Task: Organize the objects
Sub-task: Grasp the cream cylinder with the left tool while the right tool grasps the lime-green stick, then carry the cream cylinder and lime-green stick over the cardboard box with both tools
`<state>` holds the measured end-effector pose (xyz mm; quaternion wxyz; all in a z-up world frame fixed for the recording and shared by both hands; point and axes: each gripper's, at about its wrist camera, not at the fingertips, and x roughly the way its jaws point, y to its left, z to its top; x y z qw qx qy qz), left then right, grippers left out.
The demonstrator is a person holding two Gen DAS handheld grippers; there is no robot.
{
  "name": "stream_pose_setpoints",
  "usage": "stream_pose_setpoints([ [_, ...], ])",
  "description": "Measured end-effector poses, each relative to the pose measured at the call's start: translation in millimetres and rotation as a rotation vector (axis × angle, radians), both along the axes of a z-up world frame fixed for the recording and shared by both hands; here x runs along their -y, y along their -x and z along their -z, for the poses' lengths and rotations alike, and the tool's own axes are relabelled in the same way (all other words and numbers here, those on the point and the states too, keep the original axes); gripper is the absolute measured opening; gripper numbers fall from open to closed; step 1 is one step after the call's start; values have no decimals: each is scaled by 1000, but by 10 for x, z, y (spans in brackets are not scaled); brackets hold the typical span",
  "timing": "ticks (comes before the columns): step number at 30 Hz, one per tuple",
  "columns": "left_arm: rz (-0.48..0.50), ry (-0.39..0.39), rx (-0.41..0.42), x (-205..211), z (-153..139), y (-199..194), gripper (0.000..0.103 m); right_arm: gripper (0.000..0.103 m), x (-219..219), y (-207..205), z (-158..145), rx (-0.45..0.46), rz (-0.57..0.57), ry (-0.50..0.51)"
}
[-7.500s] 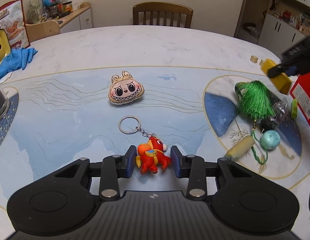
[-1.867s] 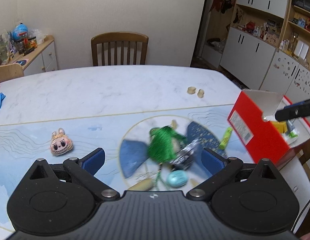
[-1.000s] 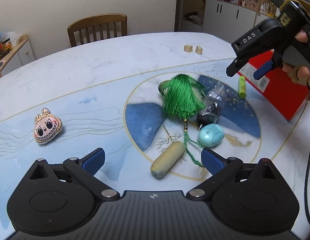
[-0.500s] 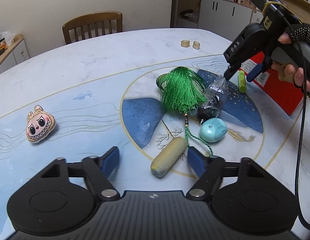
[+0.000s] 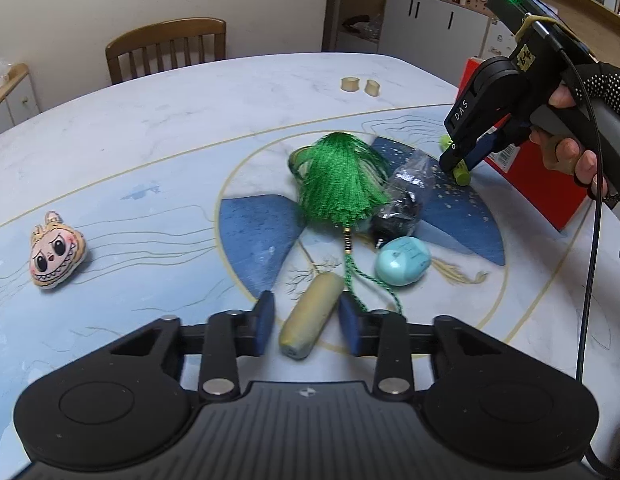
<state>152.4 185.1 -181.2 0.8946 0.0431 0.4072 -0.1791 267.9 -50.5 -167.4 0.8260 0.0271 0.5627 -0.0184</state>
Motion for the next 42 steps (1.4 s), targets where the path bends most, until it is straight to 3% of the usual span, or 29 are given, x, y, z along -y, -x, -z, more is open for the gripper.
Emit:
stream_pose_setpoints([
  [3,-7,-9,-2,24,-1,12,28,20,5,32,-10,2,-23,-8],
  [6,-27,-10,-10,31,-6,7,16,17,1,95,-30,13,-51,-23],
  [22,-198,71,-83,-96,-130,116,15,15,186,543,-397,70,-141,-174],
  [31,-239,103,-66,37,-496,188,15,15,470,751,-745,131,-196,-223],
  [42,-211,140,-12,633,-1002,196,15,15,1045,848,-1162,225,-237,-287],
])
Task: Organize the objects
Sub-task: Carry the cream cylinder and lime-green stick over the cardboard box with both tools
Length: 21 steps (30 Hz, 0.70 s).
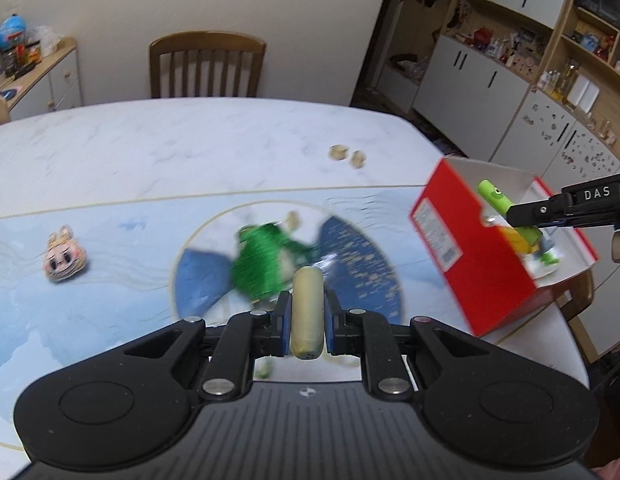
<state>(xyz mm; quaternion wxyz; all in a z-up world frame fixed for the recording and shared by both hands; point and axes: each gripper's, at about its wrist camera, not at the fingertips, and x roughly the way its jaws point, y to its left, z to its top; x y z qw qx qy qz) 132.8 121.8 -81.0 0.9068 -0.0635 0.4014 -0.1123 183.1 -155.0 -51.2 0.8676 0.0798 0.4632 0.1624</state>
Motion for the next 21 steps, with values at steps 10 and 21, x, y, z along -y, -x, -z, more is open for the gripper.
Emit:
stream_pose_setpoints([
  [10,61,8,23,732,-183,-115,15,15,783,-53,-180,51,43,-14],
  [21,211,-29,21,1744,-192,-344,15,15,1536,-224,-54,43,108,-20],
])
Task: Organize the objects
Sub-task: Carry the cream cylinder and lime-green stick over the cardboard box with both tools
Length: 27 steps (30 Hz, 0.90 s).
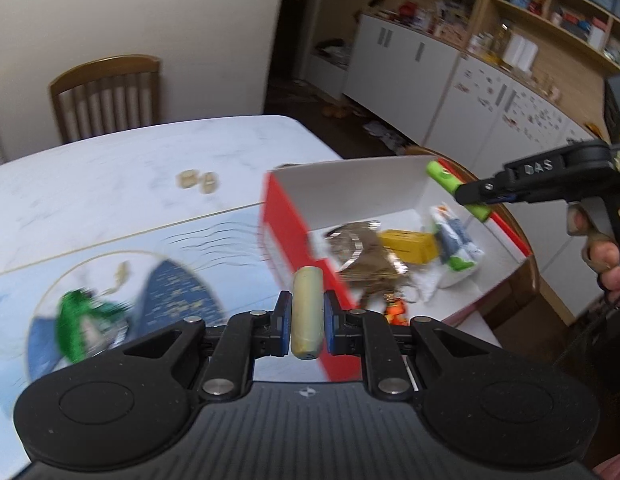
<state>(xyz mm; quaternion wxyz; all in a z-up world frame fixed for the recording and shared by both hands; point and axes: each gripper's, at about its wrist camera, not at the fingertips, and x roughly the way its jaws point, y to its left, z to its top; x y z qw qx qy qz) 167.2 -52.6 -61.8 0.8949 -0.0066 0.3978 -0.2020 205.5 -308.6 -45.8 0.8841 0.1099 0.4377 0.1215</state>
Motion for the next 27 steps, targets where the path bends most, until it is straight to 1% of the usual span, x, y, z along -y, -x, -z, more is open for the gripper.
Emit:
stream_pose_setpoints([
  [6,80,-27,-20,512,75,-184,15,15,270,-120,95,-16,15,-5],
  [13,144,-70,-73,998,252,-429,15,15,481,-337,238,-41,30,7],
  [18,173,-104,-128,1241,424,-586,15,15,574,-508,404,-84,35,1],
  [20,183,-128,-135,1321,484,-628,15,15,571,-553,449,-87,29,17],
  [23,184,-142,-161,1414,575,-703,15,15,552,-628,517,-95,16,40],
  [27,203,-174,-169,1537,660,-767,15,15,490,-747,608,-117,-17,61],
])
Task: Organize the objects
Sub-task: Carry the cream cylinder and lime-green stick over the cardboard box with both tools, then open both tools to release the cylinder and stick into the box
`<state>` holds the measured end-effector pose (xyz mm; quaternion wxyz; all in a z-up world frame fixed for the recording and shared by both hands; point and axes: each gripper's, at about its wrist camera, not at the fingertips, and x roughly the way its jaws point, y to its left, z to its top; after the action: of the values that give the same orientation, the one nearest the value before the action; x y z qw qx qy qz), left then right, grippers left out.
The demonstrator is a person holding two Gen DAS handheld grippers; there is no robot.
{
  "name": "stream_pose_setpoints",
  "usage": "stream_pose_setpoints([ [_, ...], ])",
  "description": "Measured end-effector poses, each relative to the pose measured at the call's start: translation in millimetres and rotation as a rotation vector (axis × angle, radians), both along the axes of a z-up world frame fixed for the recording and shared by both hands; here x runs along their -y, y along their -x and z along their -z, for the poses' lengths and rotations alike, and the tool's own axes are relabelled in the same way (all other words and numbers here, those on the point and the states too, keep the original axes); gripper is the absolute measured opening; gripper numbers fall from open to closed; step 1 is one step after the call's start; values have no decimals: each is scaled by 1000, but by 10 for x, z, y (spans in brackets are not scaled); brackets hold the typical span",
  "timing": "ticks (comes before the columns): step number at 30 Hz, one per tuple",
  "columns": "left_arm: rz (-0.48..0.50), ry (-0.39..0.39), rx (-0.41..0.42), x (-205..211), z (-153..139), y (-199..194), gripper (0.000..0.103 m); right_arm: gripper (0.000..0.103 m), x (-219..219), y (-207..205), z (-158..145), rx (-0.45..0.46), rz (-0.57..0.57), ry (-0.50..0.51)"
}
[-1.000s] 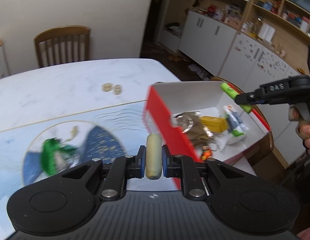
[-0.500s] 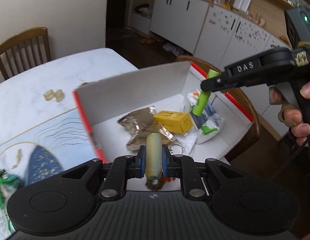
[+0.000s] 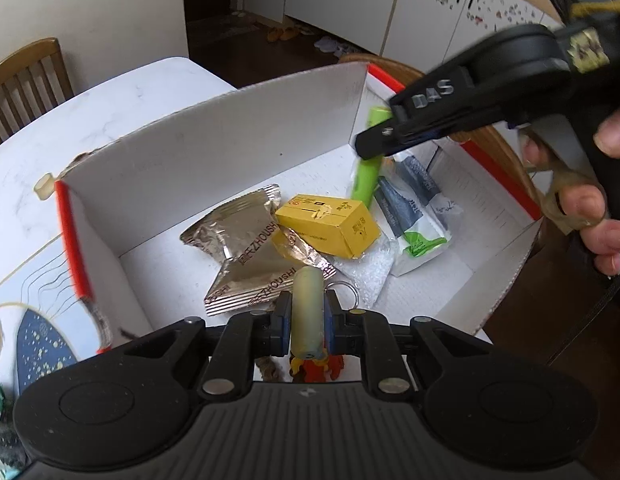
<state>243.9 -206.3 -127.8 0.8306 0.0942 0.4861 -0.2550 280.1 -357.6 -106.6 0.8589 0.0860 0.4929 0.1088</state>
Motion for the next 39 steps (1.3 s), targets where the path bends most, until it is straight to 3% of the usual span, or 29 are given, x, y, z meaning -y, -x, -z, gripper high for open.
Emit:
stream_pose_setpoints([
  [12,16,-53,-83,208,236,-205,15,16,-271,-297,326,-89,-77,91],
  [20,20,-90,-103,263,332,-262,15,16,-307,-410,379,-97,-84,117],
  [26,16,-99,-156,262,376,-314,16,16,-295,-495,397,-112,-74,110],
  [39,-8,-79,-158,194,310,-291,22,23,-174,-426,318,-104,-83,59],
])
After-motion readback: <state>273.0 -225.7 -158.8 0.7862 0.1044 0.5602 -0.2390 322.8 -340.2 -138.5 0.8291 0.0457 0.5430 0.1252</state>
